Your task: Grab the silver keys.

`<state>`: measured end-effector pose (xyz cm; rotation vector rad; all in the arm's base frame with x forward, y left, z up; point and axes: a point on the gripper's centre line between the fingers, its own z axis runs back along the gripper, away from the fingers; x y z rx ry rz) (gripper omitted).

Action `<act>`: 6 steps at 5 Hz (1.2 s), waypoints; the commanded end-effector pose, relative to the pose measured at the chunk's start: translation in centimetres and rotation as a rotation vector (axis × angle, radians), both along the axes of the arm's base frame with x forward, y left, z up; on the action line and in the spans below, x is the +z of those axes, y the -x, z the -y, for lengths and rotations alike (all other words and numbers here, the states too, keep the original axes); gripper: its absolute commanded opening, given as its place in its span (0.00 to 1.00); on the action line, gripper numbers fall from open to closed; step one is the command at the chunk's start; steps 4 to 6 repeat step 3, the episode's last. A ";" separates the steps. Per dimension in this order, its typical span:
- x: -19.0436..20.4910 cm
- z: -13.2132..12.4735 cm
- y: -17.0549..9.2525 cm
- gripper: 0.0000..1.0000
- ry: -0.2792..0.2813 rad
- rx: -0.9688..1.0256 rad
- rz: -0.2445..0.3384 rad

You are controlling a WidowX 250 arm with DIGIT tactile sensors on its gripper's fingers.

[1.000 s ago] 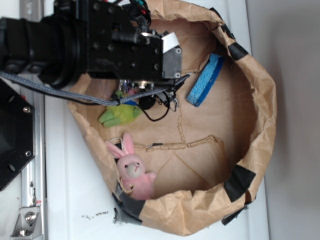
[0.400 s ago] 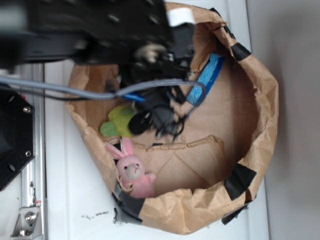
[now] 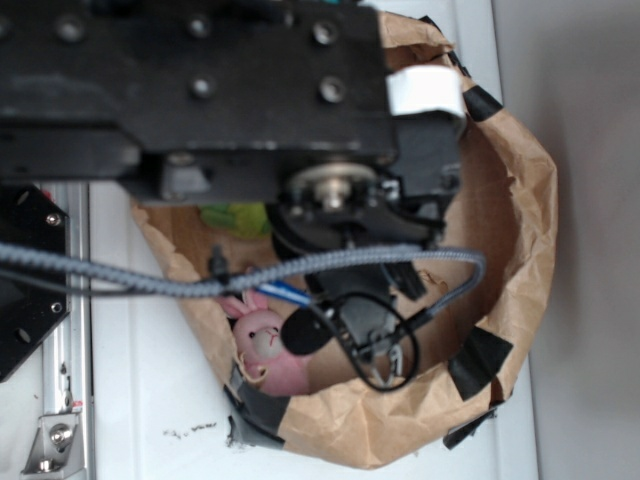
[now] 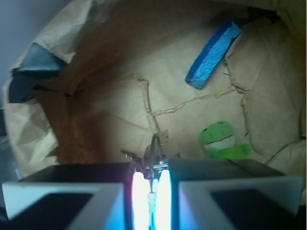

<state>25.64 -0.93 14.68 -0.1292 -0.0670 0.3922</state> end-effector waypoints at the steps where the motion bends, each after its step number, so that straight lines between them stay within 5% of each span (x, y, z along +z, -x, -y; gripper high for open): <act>1: 0.9 -1.1 -1.0 0.00 -0.061 -0.031 0.082; 6: 0.4 -2.2 -1.4 0.00 -0.060 -0.012 0.105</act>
